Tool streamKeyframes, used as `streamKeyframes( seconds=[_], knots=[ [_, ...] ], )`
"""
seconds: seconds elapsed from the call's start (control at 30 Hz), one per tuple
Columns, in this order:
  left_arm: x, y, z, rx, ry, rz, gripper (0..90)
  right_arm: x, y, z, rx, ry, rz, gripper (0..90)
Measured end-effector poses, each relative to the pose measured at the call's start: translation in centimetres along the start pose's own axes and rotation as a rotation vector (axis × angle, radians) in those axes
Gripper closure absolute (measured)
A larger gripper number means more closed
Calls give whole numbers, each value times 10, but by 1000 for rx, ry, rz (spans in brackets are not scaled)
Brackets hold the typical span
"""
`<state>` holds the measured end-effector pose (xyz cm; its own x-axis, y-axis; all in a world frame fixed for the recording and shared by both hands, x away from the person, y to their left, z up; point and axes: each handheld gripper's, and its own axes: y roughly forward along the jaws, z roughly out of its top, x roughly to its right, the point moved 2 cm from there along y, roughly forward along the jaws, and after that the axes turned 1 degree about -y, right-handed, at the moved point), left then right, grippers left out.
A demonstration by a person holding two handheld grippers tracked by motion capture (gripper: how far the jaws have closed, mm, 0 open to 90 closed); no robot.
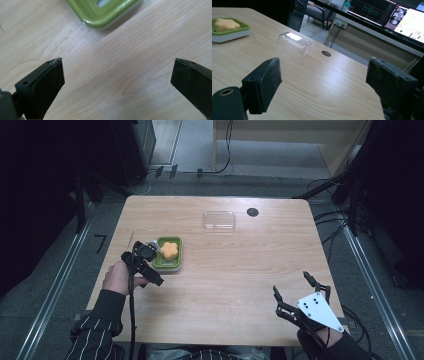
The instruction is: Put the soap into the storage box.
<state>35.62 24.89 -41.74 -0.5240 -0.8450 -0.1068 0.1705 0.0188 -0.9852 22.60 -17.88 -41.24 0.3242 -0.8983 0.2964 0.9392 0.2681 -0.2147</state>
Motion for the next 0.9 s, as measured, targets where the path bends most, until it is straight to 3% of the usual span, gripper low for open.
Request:
streamKeyframes(
  seconds=[0.6,0.9],
  knots=[
    [19,18,-46,-101,23,-28,0,0,0,0,2,-3,-1,134],
    [25,26,-64,-130,6,-57,0,0,0,0,4,0,-2,134]
  ],
)
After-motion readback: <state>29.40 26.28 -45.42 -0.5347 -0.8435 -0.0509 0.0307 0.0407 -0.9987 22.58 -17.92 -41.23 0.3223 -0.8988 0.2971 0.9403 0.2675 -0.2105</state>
